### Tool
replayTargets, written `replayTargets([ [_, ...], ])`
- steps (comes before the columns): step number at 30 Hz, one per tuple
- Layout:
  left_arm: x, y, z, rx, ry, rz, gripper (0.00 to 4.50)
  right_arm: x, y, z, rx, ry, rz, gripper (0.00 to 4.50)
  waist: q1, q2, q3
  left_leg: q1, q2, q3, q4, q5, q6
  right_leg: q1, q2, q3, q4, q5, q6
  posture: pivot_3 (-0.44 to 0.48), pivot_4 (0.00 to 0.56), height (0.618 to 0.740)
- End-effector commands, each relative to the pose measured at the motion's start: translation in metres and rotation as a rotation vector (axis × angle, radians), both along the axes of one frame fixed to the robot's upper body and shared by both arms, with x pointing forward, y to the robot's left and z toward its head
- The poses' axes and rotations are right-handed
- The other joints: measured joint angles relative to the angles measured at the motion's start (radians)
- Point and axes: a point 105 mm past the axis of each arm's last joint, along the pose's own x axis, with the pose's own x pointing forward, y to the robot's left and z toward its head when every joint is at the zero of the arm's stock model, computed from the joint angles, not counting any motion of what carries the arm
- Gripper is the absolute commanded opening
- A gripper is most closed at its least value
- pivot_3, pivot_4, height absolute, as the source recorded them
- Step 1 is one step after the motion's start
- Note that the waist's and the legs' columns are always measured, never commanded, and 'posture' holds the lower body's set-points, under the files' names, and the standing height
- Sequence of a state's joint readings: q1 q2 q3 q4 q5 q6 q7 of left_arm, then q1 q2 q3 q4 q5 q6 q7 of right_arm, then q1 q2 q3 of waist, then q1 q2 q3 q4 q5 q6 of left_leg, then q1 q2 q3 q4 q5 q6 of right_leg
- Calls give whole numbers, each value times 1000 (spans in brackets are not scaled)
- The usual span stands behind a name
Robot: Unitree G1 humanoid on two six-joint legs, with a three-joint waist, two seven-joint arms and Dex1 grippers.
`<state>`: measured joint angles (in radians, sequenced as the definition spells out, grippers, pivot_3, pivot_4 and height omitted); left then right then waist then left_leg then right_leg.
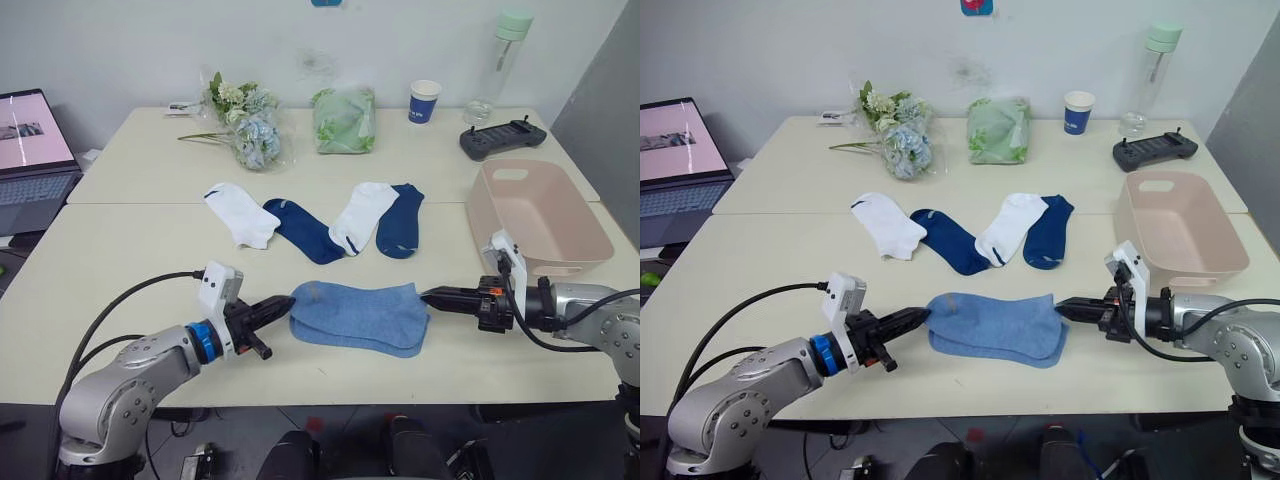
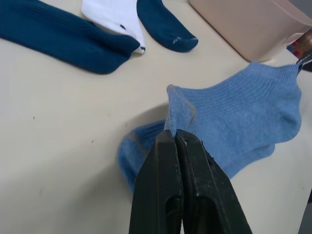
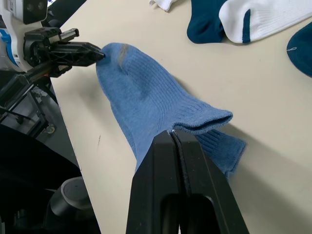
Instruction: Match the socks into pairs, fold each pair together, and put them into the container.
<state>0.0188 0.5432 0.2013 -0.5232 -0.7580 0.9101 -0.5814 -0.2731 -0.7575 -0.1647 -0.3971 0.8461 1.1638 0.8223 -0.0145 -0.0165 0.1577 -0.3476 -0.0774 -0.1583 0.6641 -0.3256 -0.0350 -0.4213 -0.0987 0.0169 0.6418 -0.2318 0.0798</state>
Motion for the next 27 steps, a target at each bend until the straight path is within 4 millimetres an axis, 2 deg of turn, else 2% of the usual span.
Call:
replayTargets([
  [1,-1,0,9,1,-44,-11,35,-3,2,4,3,-33,10,0,5,0,0,0,0,0,0,0,0,0,0,0,0,0,0,0,150,740],
  [8,-2,3,8,12,-42,-8,35,-4,3,-1,8,-19,8,0,7,0,0,0,0,0,0,0,0,0,0,0,0,0,0,0,150,740],
  [27,-1,-1,-11,69,-10,-28,35,2,-6,-17,-47,-5,-28,0,10,0,0,0,0,0,0,0,0,0,0,0,-1,0,0,0,150,740],
])
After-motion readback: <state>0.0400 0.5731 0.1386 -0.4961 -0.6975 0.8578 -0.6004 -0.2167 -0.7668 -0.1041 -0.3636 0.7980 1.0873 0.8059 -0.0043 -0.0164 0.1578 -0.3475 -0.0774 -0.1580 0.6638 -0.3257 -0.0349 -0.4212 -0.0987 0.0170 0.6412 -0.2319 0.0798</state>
